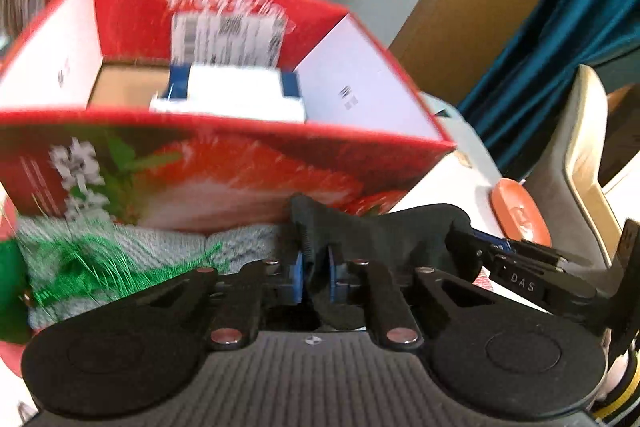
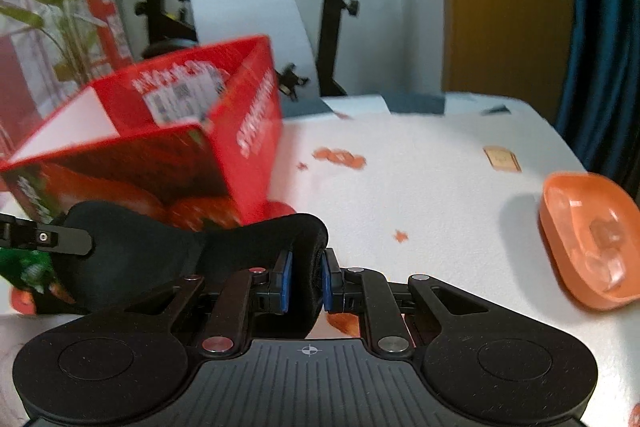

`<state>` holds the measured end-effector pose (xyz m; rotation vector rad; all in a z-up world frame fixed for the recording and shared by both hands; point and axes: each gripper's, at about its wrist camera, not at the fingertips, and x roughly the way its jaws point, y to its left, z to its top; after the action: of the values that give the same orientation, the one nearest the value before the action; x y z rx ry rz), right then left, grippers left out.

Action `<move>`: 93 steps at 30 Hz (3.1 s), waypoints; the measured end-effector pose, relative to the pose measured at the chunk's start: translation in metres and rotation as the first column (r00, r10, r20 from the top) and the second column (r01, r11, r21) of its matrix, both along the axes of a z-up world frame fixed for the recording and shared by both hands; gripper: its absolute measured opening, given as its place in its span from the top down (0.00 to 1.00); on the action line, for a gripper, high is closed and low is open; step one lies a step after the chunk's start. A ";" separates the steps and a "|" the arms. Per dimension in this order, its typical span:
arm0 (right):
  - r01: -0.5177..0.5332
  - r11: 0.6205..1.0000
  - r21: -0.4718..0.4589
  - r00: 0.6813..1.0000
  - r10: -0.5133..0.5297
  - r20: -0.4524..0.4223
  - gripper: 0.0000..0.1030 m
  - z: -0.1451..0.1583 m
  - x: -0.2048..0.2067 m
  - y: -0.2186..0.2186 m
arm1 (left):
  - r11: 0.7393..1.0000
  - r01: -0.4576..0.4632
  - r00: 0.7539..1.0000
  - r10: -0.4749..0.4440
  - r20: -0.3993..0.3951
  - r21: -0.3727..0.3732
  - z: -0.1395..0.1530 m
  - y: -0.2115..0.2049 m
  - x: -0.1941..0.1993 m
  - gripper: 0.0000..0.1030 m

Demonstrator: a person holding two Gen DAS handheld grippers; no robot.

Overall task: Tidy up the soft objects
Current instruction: 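Lift the black eye mask with the right gripper toward the red box, then lower the eye mask into the red box and open the right gripper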

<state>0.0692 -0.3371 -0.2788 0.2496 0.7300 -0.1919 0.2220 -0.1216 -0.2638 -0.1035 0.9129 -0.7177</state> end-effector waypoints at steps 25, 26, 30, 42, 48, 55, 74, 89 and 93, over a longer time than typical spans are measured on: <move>-0.260 0.957 -0.132 0.914 0.288 0.287 0.87 0.145 0.055 0.047 | 0.992 -0.121 0.891 0.117 0.440 -0.019 0.119 0.064 0.019 0.91; -0.268 0.952 -0.146 0.912 0.300 0.278 0.87 0.147 0.066 0.049 | 0.992 -0.127 0.892 0.116 0.436 -0.005 0.117 0.061 0.026 0.91; -0.297 0.941 -0.164 0.919 0.329 0.218 0.88 0.141 0.115 0.061 | 0.989 -0.127 0.926 0.093 0.367 0.070 0.100 0.045 0.063 0.91; -0.349 0.937 0.027 0.935 0.350 -0.056 0.88 0.074 0.185 0.077 | 0.978 -0.074 0.993 0.055 0.103 0.195 0.050 0.044 0.104 0.91; -0.319 0.942 0.105 0.938 0.329 -0.107 0.88 0.056 0.191 0.073 | 0.977 -0.076 0.997 0.069 0.046 0.200 0.038 0.044 0.112 0.91; -0.297 0.949 0.108 0.941 0.310 -0.138 0.87 0.050 0.195 0.068 | 0.966 -0.051 0.997 0.034 0.071 0.252 0.039 0.038 0.106 0.70; -0.297 0.954 -0.036 0.949 0.290 -0.121 0.50 0.069 0.188 0.071 | 0.962 -0.211 0.953 0.163 0.257 0.173 0.083 0.059 0.096 0.42; -0.262 0.962 -0.071 0.961 0.267 0.070 0.00 0.110 0.135 0.064 | 0.951 -0.261 0.925 0.196 0.325 0.169 0.099 0.083 0.037 0.00; -0.261 0.963 -0.063 0.957 0.267 0.117 0.00 0.113 0.107 0.066 | 0.934 -0.302 0.917 0.230 0.325 0.193 0.087 0.096 0.011 0.00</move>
<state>0.1764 -0.2706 -0.1659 0.1156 0.6265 0.0605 0.2328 -0.0254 -0.1765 0.0923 0.6709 -0.3492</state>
